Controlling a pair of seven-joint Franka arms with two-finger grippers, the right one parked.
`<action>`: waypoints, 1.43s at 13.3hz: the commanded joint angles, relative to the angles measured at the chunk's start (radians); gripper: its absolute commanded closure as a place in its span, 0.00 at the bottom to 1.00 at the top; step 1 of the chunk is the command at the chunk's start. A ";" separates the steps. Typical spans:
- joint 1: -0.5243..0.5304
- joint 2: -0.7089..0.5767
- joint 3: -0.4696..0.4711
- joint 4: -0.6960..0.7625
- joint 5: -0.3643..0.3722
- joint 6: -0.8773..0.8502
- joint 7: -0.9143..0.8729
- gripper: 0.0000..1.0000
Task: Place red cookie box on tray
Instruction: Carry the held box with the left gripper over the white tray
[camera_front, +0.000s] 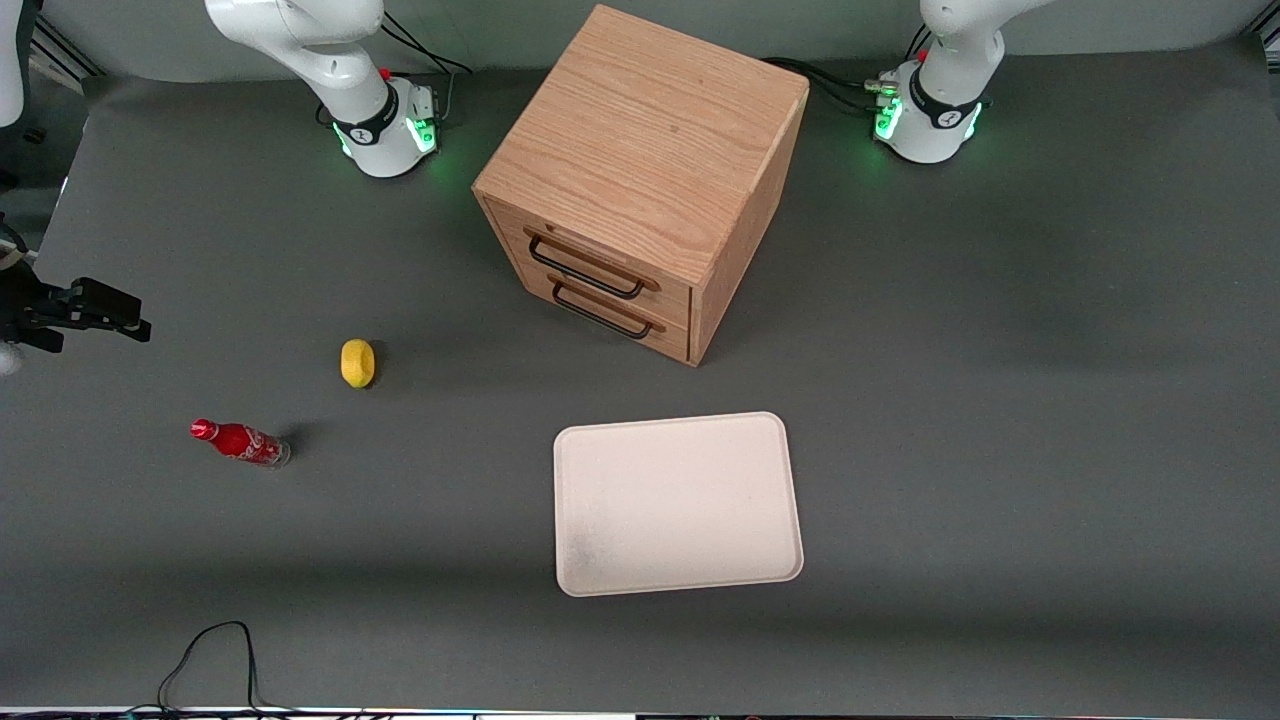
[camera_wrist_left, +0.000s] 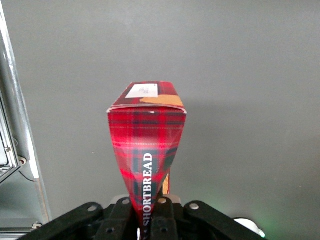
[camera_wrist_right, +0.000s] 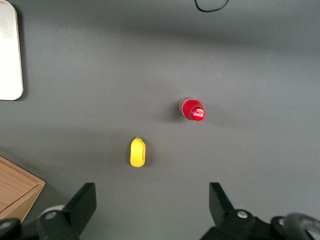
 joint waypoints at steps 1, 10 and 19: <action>-0.095 0.029 0.009 0.050 0.002 -0.042 -0.132 1.00; -0.555 0.078 -0.023 0.050 -0.097 -0.023 -0.846 1.00; -0.675 0.352 -0.233 0.197 -0.091 0.276 -1.154 1.00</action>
